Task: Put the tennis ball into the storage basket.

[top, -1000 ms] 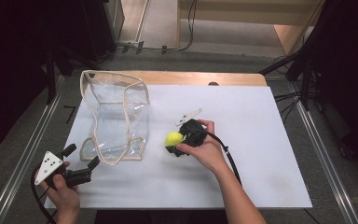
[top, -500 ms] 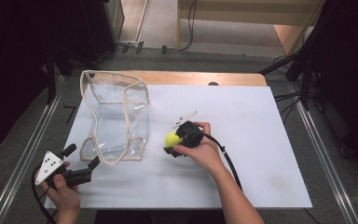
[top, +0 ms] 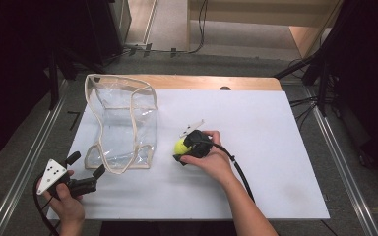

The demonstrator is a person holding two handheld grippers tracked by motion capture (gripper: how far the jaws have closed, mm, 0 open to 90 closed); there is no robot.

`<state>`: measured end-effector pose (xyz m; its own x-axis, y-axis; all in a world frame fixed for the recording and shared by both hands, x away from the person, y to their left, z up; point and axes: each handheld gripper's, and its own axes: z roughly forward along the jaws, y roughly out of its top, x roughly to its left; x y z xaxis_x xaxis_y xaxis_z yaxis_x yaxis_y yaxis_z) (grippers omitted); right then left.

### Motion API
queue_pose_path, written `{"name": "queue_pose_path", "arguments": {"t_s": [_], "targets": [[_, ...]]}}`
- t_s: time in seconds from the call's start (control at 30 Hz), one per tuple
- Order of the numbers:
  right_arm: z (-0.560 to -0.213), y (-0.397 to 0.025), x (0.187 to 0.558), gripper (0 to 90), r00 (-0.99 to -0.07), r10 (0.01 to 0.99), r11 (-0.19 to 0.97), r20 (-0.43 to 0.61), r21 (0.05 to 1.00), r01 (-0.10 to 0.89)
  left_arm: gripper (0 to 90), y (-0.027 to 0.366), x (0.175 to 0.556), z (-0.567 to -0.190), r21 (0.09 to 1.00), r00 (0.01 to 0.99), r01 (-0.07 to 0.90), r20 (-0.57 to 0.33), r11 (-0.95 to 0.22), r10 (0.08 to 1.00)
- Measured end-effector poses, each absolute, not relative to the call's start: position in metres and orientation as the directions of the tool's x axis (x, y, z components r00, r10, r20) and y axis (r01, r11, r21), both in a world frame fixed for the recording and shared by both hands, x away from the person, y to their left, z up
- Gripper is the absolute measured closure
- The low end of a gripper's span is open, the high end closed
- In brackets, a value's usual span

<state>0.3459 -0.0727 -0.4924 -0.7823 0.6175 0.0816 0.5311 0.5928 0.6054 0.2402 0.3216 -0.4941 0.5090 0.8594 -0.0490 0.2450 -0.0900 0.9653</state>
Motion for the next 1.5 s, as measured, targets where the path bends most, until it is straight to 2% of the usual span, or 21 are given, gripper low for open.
{"name": "queue_pose_path", "arguments": {"t_s": [0.13, 0.63, 1.5], "targets": [[-0.491, -0.075, 0.348, 22.8, -0.781, 0.618, 0.589, 0.093, 0.604, 0.538, 0.0, 0.322, 0.24, -0.494, 0.965, 0.509, 0.245, -0.049, -0.09, 0.859], [-0.484, -0.077, 0.347, 23.0, -0.791, 0.606, 0.601, 0.09, 0.599, 0.529, 0.0, 0.322, 0.24, -0.494, 0.965, 0.51, 0.245, -0.05, -0.089, 0.859], [-0.448, -0.065, 0.35, 23.2, -0.825, 0.556, 0.608, 0.105, 0.625, 0.489, 0.0, 0.321, 0.24, -0.494, 0.966, 0.512, 0.244, -0.05, -0.09, 0.857]]}}
